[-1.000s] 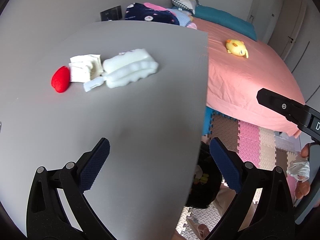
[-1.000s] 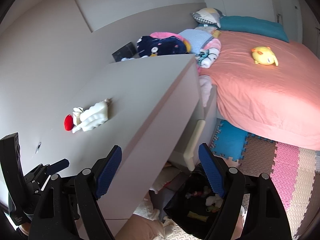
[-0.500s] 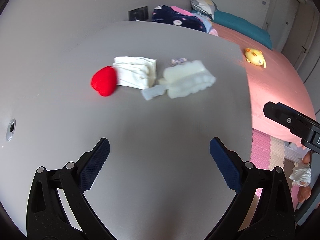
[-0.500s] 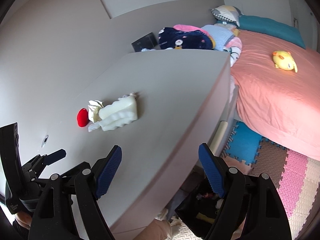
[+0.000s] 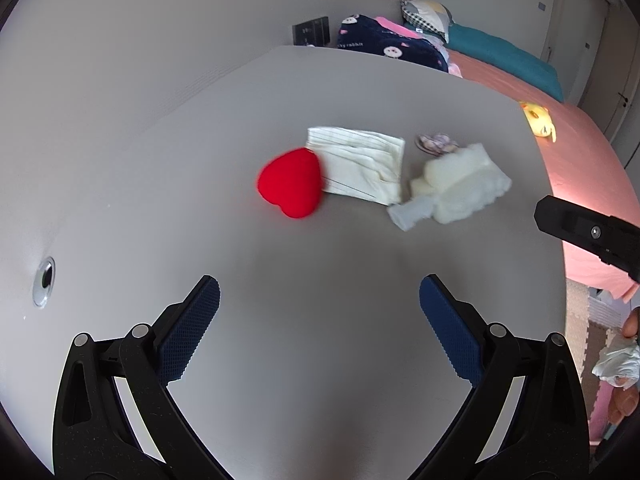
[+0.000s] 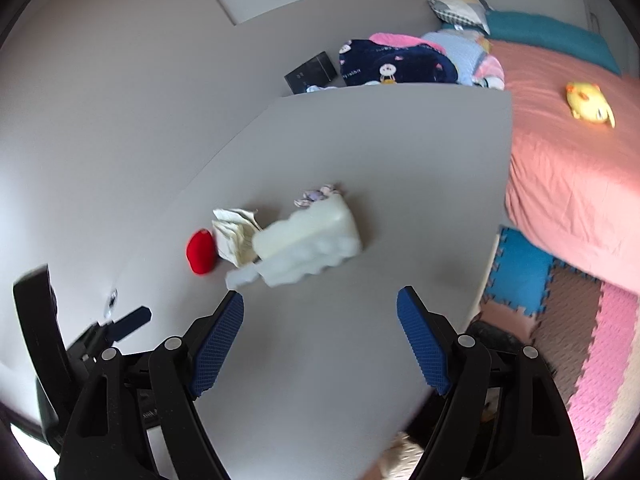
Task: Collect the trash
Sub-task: 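Move both open tools back over the desk toward the red heart and foam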
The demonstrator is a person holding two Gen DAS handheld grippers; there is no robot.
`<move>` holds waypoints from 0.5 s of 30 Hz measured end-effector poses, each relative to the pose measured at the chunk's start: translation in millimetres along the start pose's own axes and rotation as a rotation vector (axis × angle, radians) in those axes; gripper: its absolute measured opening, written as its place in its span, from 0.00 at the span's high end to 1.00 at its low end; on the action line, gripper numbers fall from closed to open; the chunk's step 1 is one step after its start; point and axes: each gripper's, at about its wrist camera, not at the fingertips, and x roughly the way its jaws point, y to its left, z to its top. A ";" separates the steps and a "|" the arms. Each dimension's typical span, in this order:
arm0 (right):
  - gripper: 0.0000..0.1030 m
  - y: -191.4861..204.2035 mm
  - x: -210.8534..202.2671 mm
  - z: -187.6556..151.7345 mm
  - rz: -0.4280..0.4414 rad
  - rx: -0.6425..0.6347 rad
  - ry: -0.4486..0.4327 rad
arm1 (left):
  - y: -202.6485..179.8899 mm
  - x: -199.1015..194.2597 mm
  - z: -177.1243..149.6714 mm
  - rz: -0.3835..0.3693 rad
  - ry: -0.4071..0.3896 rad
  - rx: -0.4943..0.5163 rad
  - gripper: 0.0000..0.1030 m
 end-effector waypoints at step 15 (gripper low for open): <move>0.23 17.8 34.4 17.5 -0.061 0.149 0.007 | 30.4 27.2 28.5 -0.033 -0.026 0.031 0.06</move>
